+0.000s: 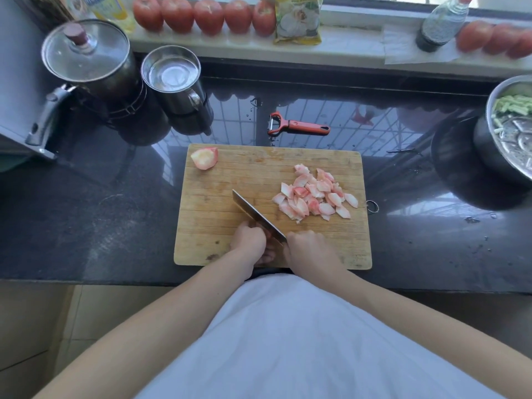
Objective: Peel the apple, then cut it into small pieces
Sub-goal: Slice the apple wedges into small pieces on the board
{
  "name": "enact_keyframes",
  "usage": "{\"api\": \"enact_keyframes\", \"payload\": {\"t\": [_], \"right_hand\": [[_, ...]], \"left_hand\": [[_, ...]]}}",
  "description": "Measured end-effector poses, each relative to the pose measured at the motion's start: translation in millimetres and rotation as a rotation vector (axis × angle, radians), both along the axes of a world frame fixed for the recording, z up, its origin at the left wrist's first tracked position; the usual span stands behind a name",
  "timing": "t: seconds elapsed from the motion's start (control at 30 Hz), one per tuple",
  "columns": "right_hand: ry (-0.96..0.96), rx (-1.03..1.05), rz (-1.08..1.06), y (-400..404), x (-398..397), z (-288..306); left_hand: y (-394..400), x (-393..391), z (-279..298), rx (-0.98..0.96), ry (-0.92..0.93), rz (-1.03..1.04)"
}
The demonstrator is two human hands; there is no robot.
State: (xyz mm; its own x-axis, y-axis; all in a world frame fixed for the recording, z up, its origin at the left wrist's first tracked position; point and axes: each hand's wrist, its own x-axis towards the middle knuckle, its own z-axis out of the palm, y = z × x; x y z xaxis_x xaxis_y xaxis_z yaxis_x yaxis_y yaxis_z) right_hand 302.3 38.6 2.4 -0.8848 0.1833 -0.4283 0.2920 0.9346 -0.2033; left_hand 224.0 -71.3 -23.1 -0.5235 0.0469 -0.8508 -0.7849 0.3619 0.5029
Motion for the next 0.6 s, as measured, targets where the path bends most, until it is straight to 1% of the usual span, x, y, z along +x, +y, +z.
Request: {"api": "enact_keyframes", "payload": {"t": [0.07,0.17,0.2,0.3,0.37,0.43,0.6], "right_hand": [[0.024,-0.002,-0.052,1.1,-0.2,-2.1],[0.085,-0.055,-0.229,17.0,8.9,3.0],[0.104,-0.080,-0.248,22.2,14.6,5.4],[0.046,-0.124,-0.173,26.4,29.3,15.0],[-0.013,-0.101,-0.089,23.4,32.8,17.9],[-0.016,-0.074,-0.036,23.3,32.4,16.8],[0.044,-0.056,0.003,24.9,31.8,15.4]], "left_hand": [[-2.7,0.4,-1.6,0.017,-0.004,0.000],[-7.8,-0.6,-4.0,0.070,-0.036,-0.019],[-9.7,-0.8,-4.5,0.095,-0.045,-0.019],[-10.6,-0.4,-5.3,0.148,-0.071,0.027],[-9.5,1.7,-5.7,0.178,-0.069,0.056],[-9.6,2.8,-6.5,0.191,-0.066,0.068],[-8.9,3.4,-7.0,0.170,-0.040,0.041]]}}
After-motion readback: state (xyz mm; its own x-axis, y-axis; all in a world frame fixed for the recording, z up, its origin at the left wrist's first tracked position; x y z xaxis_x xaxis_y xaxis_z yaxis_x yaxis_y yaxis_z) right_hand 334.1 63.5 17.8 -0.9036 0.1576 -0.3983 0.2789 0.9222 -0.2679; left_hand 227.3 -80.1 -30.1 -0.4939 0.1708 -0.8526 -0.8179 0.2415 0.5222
